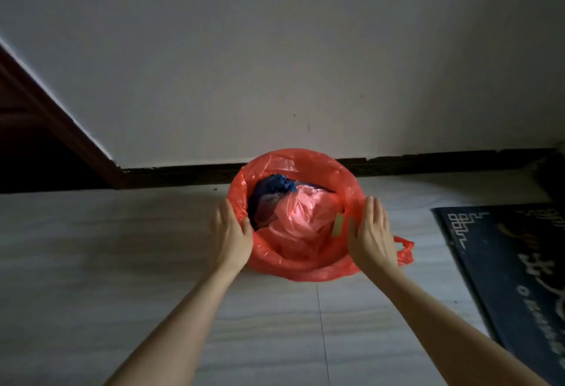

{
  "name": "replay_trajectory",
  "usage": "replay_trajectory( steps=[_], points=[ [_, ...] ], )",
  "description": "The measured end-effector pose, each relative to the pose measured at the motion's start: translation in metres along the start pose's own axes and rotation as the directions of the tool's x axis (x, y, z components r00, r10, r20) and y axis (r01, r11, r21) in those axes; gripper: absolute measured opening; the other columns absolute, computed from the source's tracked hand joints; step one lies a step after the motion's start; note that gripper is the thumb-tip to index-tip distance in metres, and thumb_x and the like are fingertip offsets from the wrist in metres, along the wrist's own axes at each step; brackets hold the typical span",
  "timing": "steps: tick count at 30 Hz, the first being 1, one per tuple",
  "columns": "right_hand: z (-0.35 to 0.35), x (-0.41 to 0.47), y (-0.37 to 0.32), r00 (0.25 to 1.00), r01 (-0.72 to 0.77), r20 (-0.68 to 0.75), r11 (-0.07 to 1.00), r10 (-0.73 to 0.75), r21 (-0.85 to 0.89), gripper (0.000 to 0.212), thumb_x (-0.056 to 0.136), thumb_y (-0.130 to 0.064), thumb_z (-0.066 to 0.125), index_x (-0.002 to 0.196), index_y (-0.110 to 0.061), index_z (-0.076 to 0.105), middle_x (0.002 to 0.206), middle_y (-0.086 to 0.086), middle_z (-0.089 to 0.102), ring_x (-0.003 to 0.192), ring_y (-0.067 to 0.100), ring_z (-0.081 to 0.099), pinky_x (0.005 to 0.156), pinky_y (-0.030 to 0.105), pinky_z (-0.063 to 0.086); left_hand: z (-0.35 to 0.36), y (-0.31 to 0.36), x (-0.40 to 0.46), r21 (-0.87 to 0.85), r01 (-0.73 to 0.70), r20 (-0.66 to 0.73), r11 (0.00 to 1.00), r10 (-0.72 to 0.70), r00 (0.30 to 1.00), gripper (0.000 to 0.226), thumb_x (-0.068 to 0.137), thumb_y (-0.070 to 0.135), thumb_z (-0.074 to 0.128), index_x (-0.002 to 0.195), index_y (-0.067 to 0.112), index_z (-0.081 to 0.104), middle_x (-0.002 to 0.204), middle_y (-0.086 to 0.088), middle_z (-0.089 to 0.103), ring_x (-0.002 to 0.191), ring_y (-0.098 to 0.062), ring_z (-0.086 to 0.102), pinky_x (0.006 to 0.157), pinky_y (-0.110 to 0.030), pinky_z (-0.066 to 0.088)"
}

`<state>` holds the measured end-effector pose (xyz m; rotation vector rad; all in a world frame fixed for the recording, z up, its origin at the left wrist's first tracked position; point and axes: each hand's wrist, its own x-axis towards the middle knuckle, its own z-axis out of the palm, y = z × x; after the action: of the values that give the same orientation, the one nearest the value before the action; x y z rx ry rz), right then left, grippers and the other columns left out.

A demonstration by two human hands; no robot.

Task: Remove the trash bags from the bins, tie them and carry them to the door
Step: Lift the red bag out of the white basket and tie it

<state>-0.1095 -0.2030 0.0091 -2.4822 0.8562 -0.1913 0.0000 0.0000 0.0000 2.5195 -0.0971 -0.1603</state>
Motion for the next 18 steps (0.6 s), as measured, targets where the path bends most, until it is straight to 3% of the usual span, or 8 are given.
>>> replay_trajectory(
  steps=[3, 6, 9, 11, 13, 15, 18],
  points=[
    [0.002, 0.015, 0.003, 0.997, -0.061, 0.041, 0.998, 0.060, 0.019, 0.060, 0.096, -0.028, 0.034, 0.144, -0.001, 0.010, 0.149, 0.021, 0.025, 0.137, 0.034, 0.025, 0.111, 0.042, 0.024, 0.008, 0.007, 0.016, 0.005, 0.075, -0.013, 0.997, -0.075, 0.997, 0.058, 0.097, 0.023, 0.034, 0.144, -0.002, 0.011, 0.151, -0.024, 0.021, 0.137, -0.039, 0.026, 0.110, -0.046, 0.024],
    [0.008, 0.020, 0.002, 1.000, -0.027, 0.001, 0.993, 0.027, -0.118, 0.043, 0.093, -0.020, 0.035, 0.135, -0.008, 0.035, 0.128, 0.019, 0.048, 0.116, 0.034, 0.043, 0.096, 0.042, 0.037, 0.008, 0.009, 0.022, 0.040, 0.103, -0.109, 0.994, -0.098, 0.989, 0.046, 0.097, 0.014, 0.036, 0.139, -0.003, 0.030, 0.131, -0.030, 0.048, 0.117, -0.045, 0.048, 0.094, -0.048, 0.040],
    [0.010, 0.024, 0.001, 0.996, -0.005, -0.090, 0.960, -0.021, -0.281, 0.027, 0.089, -0.014, 0.040, 0.112, -0.007, 0.053, 0.111, 0.015, 0.058, 0.102, 0.033, 0.051, 0.086, 0.040, 0.039, 0.003, 0.004, 0.025, 0.073, -0.046, -0.290, 0.996, 0.065, 0.955, 0.025, 0.088, 0.000, 0.050, 0.112, -0.006, 0.058, 0.101, -0.031, 0.063, 0.092, -0.045, 0.061, 0.077, -0.046, 0.048],
    [0.013, 0.027, 0.003, 0.969, 0.087, -0.183, 0.919, -0.169, -0.386, 0.021, 0.077, -0.009, 0.043, 0.086, -0.006, 0.061, 0.088, 0.015, 0.065, 0.082, 0.035, 0.059, 0.072, 0.040, 0.045, 0.007, -0.005, 0.028, 0.094, -0.268, -0.368, 0.959, 0.284, 0.886, 0.015, 0.074, -0.016, 0.059, 0.086, -0.010, 0.066, 0.083, -0.029, 0.067, 0.073, -0.041, 0.066, 0.066, -0.038, 0.050],
    [0.014, 0.030, 0.003, 0.905, 0.193, -0.262, 0.874, -0.334, -0.446, 0.020, 0.064, -0.011, 0.038, 0.067, -0.008, 0.058, 0.063, 0.011, 0.062, 0.059, 0.033, 0.060, 0.057, 0.034, 0.047, 0.007, -0.013, 0.033, 0.160, -0.402, -0.395, 0.902, 0.432, 0.811, 0.018, 0.064, -0.022, 0.060, 0.072, -0.007, 0.065, 0.072, -0.025, 0.067, 0.063, -0.037, 0.066, 0.061, -0.035, 0.049],
    [0.011, 0.031, -0.004, 0.878, 0.268, -0.266, 0.870, -0.397, -0.414, 0.016, 0.060, -0.008, 0.041, 0.066, -0.008, 0.056, 0.058, 0.010, 0.059, 0.052, 0.032, 0.058, 0.051, 0.032, 0.047, 0.001, -0.012, 0.038, 0.225, -0.423, -0.352, 0.878, 0.478, 0.805, 0.023, 0.058, -0.018, 0.063, 0.070, 0.002, 0.063, 0.066, -0.018, 0.065, 0.060, -0.036, 0.064, 0.057, -0.034, 0.051],
    [0.006, 0.028, -0.013, 0.848, 0.397, -0.253, 0.875, -0.466, -0.278, 0.027, 0.058, -0.001, 0.054, 0.085, -0.007, 0.056, 0.072, 0.014, 0.062, 0.058, 0.033, 0.061, 0.044, 0.029, 0.046, 0.000, 0.000, 0.033, 0.260, -0.510, -0.284, 0.820, 0.570, 0.771, 0.033, 0.053, -0.018, 0.067, 0.068, 0.009, 0.054, 0.061, -0.010, 0.060, 0.055, -0.032, 0.059, 0.062, -0.033, 0.041]
  ],
)
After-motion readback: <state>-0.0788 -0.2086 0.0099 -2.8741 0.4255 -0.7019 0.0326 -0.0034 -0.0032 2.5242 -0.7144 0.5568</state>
